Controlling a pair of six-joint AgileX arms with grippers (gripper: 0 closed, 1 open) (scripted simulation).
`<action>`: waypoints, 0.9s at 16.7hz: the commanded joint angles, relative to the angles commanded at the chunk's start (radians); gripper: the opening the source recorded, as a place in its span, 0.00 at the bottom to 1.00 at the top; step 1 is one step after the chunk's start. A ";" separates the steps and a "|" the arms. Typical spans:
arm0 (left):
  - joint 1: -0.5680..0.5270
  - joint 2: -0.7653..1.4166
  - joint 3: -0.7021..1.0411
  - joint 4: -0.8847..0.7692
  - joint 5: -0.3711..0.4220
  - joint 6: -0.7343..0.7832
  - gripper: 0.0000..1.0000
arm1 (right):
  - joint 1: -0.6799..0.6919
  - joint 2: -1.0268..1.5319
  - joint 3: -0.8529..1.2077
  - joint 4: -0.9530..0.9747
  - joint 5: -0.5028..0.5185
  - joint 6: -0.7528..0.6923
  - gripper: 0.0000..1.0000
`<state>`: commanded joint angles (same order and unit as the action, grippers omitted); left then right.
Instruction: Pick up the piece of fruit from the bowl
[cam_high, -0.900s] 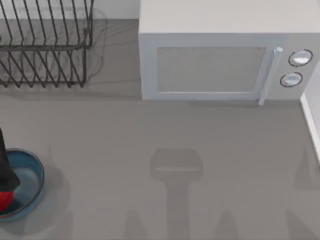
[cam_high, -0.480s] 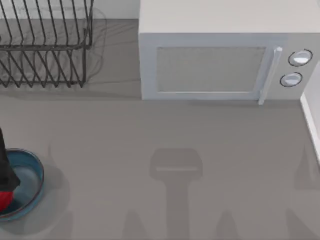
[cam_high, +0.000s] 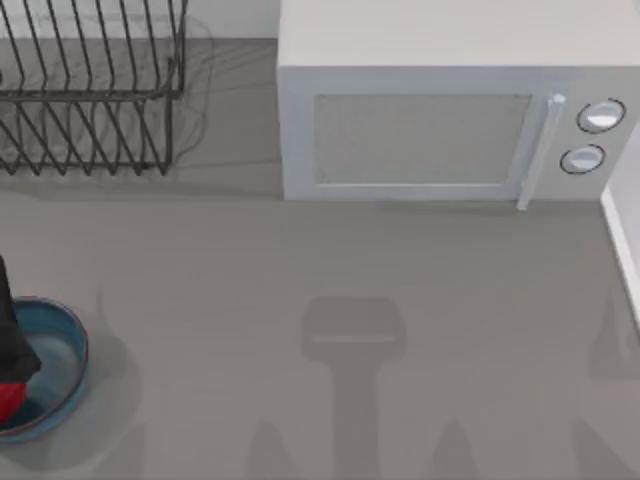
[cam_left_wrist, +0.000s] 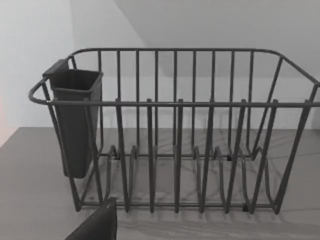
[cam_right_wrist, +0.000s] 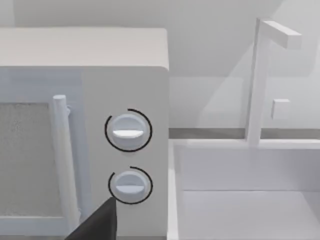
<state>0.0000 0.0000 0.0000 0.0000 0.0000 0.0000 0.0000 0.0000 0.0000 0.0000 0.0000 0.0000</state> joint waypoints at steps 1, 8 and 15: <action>0.000 0.000 0.000 0.000 0.000 0.000 1.00 | 0.000 0.000 0.000 0.000 0.000 0.000 1.00; 0.000 0.000 0.000 0.000 0.000 0.000 1.00 | 0.000 0.000 0.000 0.000 0.000 0.000 1.00; 0.026 0.225 0.176 -0.192 0.000 0.030 1.00 | 0.000 0.000 0.000 0.000 0.000 0.000 1.00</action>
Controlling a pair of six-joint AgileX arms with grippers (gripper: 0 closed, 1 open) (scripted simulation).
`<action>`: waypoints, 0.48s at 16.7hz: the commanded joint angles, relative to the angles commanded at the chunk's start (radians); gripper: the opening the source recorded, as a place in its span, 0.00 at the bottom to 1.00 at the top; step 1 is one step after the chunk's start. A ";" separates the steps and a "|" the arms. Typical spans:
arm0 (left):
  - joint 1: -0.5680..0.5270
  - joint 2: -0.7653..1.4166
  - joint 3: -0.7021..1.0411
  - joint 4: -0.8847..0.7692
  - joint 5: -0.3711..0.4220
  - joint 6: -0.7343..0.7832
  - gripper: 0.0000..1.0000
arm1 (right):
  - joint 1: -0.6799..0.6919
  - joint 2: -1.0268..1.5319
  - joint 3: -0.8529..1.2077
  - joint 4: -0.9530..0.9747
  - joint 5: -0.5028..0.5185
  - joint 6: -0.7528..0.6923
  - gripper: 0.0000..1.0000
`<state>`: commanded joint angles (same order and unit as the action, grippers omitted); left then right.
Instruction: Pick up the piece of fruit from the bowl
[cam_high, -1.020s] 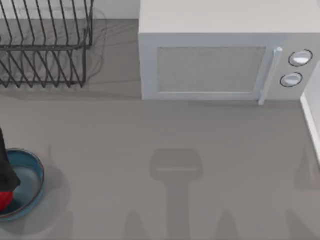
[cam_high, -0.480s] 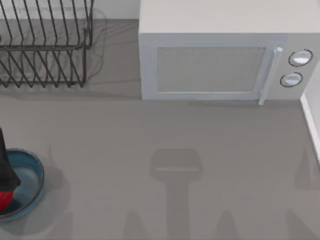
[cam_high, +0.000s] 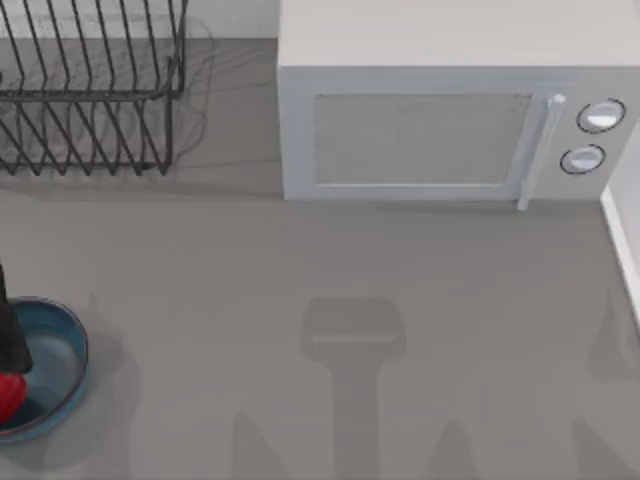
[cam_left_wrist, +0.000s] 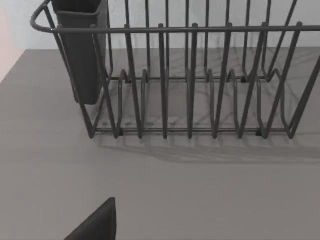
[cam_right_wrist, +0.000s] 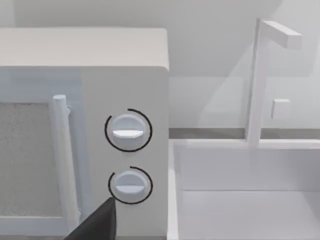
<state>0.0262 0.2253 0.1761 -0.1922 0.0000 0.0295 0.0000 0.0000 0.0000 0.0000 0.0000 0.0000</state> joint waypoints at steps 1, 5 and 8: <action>0.007 0.073 0.050 -0.054 0.000 0.008 1.00 | 0.000 0.000 0.000 0.000 0.000 0.000 1.00; 0.041 0.419 0.275 -0.298 0.000 0.046 1.00 | 0.000 0.000 0.000 0.000 0.000 0.000 1.00; 0.067 0.700 0.451 -0.491 0.000 0.076 1.00 | 0.000 0.000 0.000 0.000 0.000 0.000 1.00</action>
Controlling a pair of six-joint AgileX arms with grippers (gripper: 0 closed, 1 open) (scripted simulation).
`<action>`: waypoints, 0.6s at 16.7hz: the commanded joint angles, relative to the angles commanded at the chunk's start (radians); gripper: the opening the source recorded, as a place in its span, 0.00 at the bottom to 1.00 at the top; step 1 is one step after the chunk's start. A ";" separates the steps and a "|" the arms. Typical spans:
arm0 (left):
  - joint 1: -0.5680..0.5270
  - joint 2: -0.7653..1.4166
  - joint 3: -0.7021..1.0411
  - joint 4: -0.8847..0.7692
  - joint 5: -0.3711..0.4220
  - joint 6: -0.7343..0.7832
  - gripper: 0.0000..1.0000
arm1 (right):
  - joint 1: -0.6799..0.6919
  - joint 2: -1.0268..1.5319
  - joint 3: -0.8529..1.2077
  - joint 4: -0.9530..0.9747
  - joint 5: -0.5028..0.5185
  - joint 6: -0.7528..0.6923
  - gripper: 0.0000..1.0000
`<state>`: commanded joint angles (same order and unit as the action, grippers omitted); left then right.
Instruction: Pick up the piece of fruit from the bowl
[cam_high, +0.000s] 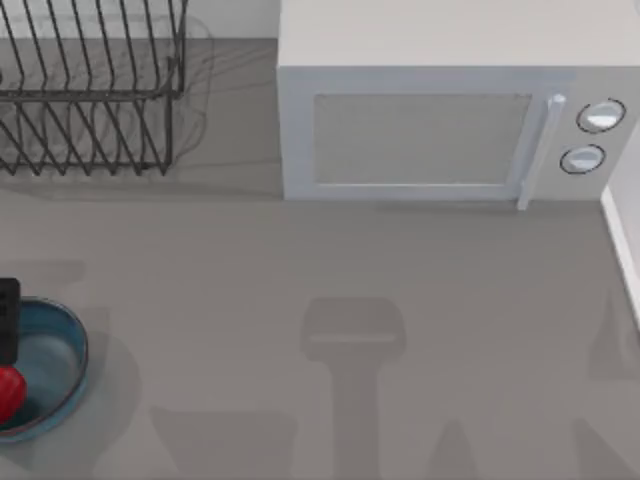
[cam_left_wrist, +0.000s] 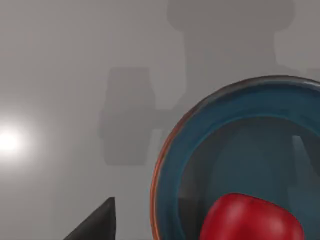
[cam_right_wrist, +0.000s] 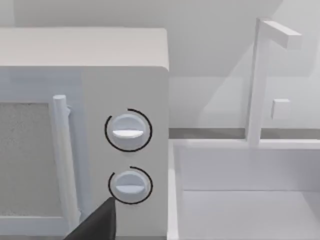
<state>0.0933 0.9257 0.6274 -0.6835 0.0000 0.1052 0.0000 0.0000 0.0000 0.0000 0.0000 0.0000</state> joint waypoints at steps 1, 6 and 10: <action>0.008 0.090 0.056 -0.061 0.000 0.009 1.00 | 0.000 0.000 0.000 0.000 0.000 0.000 1.00; 0.041 0.445 0.279 -0.305 0.000 0.047 1.00 | 0.000 0.000 0.000 0.000 0.000 0.000 1.00; 0.053 0.555 0.354 -0.386 0.000 0.059 1.00 | 0.000 0.000 0.000 0.000 0.000 0.000 1.00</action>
<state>0.1459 1.4806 0.9811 -1.0696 0.0001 0.1645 0.0000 0.0000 0.0000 0.0000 0.0000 0.0000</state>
